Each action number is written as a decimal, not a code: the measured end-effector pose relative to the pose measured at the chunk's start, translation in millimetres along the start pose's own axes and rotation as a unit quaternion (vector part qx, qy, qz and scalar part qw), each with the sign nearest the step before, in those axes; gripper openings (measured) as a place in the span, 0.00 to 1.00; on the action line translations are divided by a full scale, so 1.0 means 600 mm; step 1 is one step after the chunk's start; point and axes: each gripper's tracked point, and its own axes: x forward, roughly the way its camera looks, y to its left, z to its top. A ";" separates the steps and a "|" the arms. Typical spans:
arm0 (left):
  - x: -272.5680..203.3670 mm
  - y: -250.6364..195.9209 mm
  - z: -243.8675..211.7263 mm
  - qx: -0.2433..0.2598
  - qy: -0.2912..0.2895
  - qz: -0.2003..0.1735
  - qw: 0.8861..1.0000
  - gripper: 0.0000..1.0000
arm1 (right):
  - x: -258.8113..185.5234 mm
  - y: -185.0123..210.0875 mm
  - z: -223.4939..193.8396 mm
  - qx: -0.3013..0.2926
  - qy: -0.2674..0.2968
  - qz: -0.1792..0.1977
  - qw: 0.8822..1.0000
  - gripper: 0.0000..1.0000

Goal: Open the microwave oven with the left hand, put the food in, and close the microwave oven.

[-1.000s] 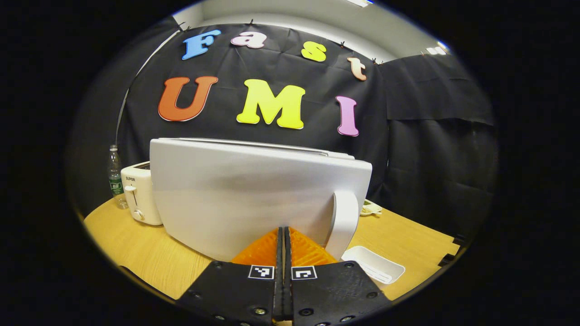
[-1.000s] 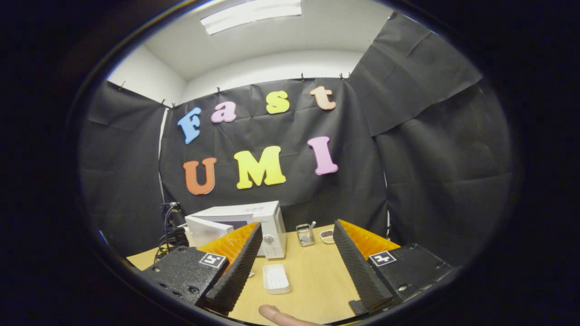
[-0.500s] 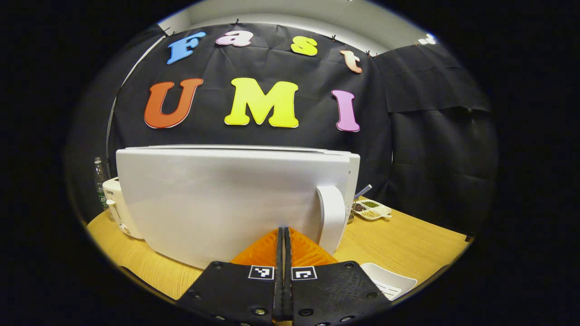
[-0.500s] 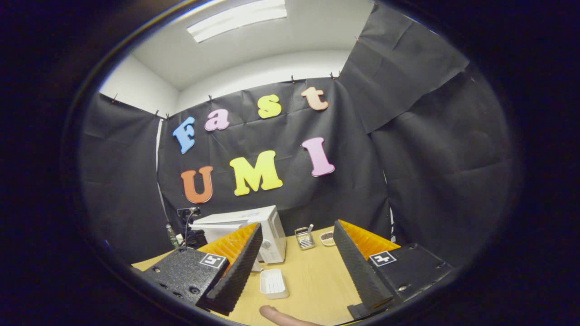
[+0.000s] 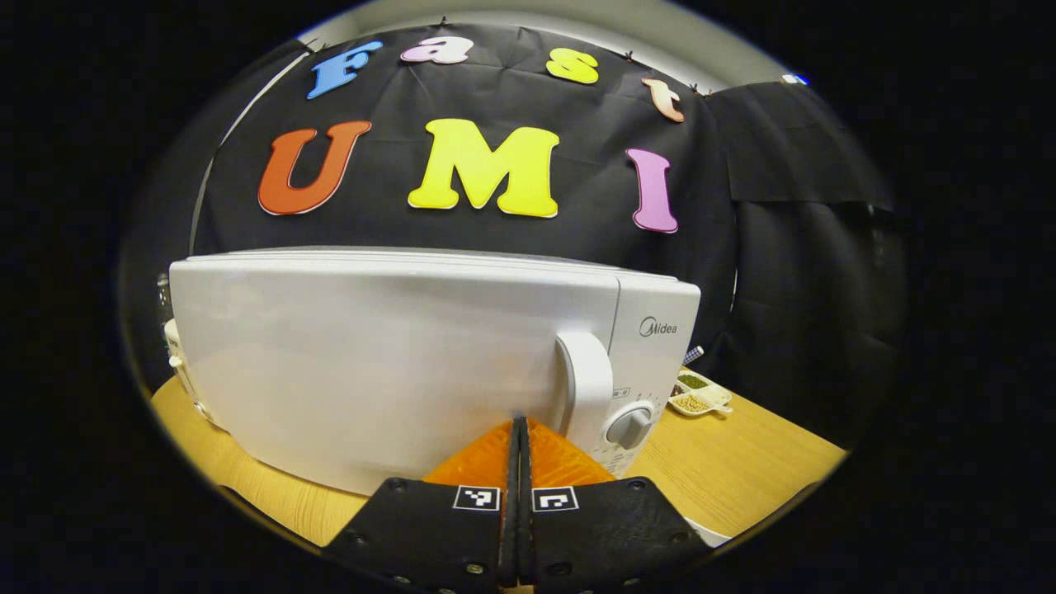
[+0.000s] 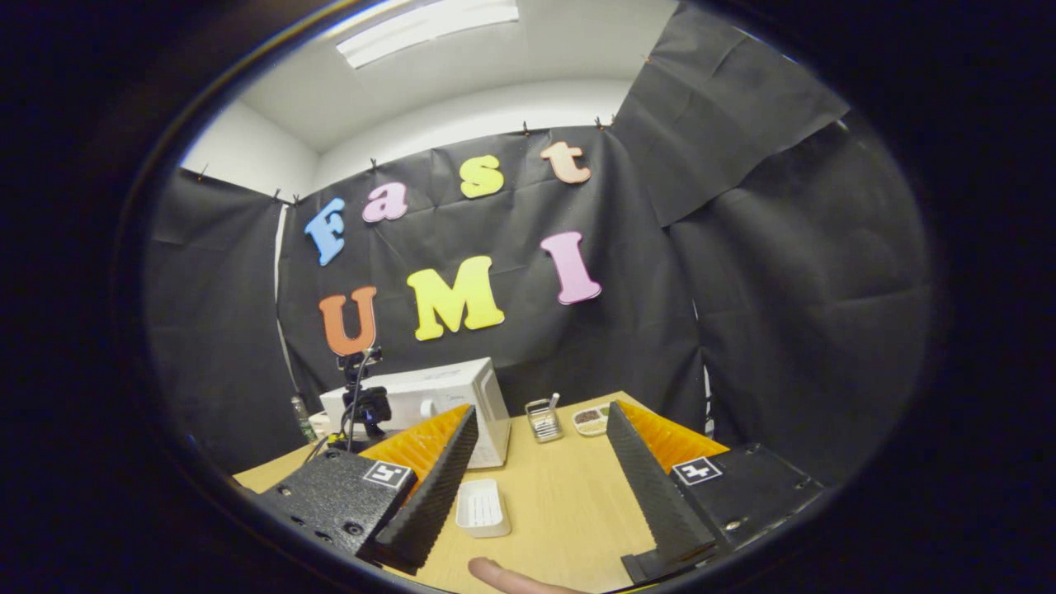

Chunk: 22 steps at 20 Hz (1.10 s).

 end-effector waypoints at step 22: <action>-0.422 0.024 0.208 0.026 -0.091 0.070 0.993 0.21 | 0.000 0.017 0.035 -0.029 0.017 -0.045 0.998 1.00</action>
